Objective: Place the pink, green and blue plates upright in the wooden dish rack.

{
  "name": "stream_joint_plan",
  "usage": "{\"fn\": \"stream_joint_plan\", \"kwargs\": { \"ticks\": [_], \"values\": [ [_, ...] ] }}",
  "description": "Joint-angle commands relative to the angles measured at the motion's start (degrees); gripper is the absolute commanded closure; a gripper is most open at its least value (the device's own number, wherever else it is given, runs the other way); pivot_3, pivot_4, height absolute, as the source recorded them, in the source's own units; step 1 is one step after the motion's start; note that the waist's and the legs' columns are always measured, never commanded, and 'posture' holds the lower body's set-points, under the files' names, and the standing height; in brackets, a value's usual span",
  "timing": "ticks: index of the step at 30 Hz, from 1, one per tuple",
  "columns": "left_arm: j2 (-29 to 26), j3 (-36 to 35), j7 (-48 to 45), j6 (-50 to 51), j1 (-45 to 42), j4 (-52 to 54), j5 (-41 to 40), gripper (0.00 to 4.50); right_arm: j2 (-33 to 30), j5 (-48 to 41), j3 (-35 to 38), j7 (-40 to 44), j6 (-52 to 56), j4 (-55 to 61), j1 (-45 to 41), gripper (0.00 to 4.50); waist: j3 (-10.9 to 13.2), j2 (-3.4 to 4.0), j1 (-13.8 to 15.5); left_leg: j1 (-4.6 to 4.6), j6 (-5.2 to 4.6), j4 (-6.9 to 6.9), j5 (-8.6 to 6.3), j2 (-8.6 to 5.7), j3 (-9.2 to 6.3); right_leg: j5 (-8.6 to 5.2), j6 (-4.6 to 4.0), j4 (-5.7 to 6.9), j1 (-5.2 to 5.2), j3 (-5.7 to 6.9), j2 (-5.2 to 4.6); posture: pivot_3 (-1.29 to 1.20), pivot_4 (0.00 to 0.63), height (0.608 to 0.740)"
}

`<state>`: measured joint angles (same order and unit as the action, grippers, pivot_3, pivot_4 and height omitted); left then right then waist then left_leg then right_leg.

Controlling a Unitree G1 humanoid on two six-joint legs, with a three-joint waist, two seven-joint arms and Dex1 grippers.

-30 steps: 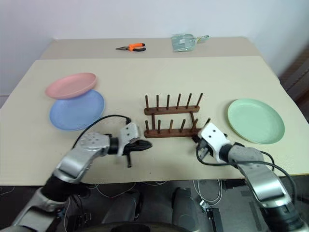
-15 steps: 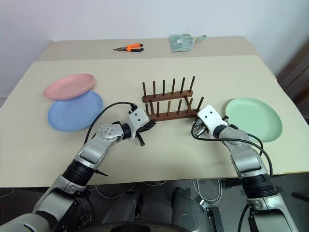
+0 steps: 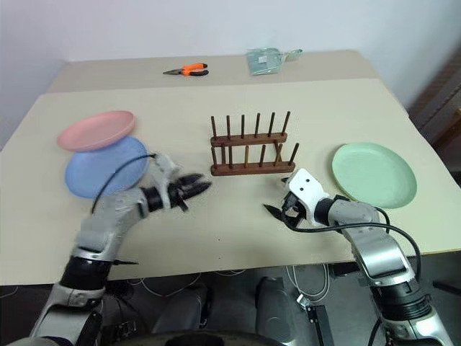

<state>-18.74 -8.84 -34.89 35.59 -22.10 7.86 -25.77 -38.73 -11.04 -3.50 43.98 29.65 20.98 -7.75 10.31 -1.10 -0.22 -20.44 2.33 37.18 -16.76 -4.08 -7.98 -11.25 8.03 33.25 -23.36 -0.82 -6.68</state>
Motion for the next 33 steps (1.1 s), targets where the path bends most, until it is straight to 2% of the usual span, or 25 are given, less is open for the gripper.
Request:
{"fn": "stream_joint_plan", "kwargs": {
  "ticks": [1,4,6,9,11,15,19,25,28,33],
  "values": [
    [1.5,-14.0,16.3,1.2,-8.4,-1.5,-3.9,1.05,-0.5,-0.8,0.3,0.8,-0.5,1.2,-1.2,0.0,0.0,-0.07,0.5,0.04,0.0,0.01,0.0,-0.02,0.01,0.0,0.0,-0.02,0.06,0.01,0.0,0.0,0.15,0.74],
    [2.6,-20.6,30.9,4.7,-14.2,-3.5,-2.3,1.05,-0.3,0.2,-1.0,0.9,-1.7,-0.5,-2.3,0.0,0.0,-0.08,0.9,0.06,0.01,-0.01,0.0,-0.08,0.07,0.0,0.04,-0.09,0.1,-0.01,-0.01,0.0,0.15,0.74],
    [3.6,-23.4,37.5,7.5,-15.6,-2.7,-2.6,1.05,-0.1,0.3,-1.1,0.9,-1.8,-1.2,-2.9,0.0,0.0,-0.1,0.9,0.05,0.02,-0.07,0.0,-0.1,0.09,-0.02,0.09,-0.12,0.07,-0.02,-0.01,0.0,0.15,0.74],
    [7.8,-33.0,52.6,10.7,-17.5,0.0,-4.7,1.05,0.1,0.8,-1.5,1.1,-2.6,-2.9,-4.0,0.0,0.0,-0.23,1.0,0.01,0.03,-0.1,0.0,-0.12,0.1,0.06,-0.04,-0.11,0.01,-0.03,-0.02,0.0,0.15,0.74],
    [9.4,-37.3,59.3,12.5,-18.1,1.9,-6.1,1.05,0.0,1.2,-1.9,1.2,-3.3,-4.1,-4.4,0.0,0.1,-0.4,0.9,-0.02,0.05,-0.11,0.0,-0.11,0.06,0.07,-0.04,-0.11,-0.02,-0.01,-0.01,0.0,0.15,0.74],
    [9.3,-39.3,63.2,16.3,-18.2,2.4,-8.9,1.05,0.0,2.3,-2.7,1.4,-4.6,-5.7,-4.8,0.0,0.1,-0.59,1.1,0.0,0.13,-0.11,0.03,-0.11,0.1,0.01,0.06,-0.07,-0.01,0.0,0.0,0.0,0.15,0.74],
    [8.0,-44.4,65.7,16.8,-20.5,-5.3,-13.0,1.05,0.9,2.9,-3.6,1.0,-5.4,-6.5,-5.4,0.0,0.1,-0.62,1.0,0.03,0.21,-0.08,0.08,-0.15,0.04,-0.01,0.08,-0.03,0.05,0.01,0.0,0.0,0.15,0.74],
    [2.0,-43.5,61.6,16.0,-24.3,-20.6,-14.9,1.05,2.2,3.1,-3.2,-0.5,-5.3,-5.3,-4.7,0.0,0.1,-0.63,1.0,0.01,0.22,-0.12,0.09,-0.14,0.06,0.01,0.05,0.01,-0.04,0.0,0.03,0.0,0.15,0.74],
    [1.6,-44.3,61.3,14.8,-26.1,-24.6,-16.4,1.9,2.2,2.5,-2.4,-1.2,-4.8,-4.0,-3.9,0.0,0.1,-0.63,1.0,0.02,0.22,-0.12,0.09,-0.15,0.07,0.07,-0.04,-0.01,-0.02,0.0,0.02,0.0,0.15,0.74],
    [1.7,-39.2,56.2,14.9,-27.2,-23.7,-17.6,4.47,0.6,-2.9,2.2,0.6,-0.5,0.2,-3.8,0.0,0.1,-0.64,0.9,0.0,0.23,-0.12,0.1,-0.14,0.05,0.1,-0.08,0.0,-0.03,0.0,0.02,0.0,0.15,0.74]
  ]
}}
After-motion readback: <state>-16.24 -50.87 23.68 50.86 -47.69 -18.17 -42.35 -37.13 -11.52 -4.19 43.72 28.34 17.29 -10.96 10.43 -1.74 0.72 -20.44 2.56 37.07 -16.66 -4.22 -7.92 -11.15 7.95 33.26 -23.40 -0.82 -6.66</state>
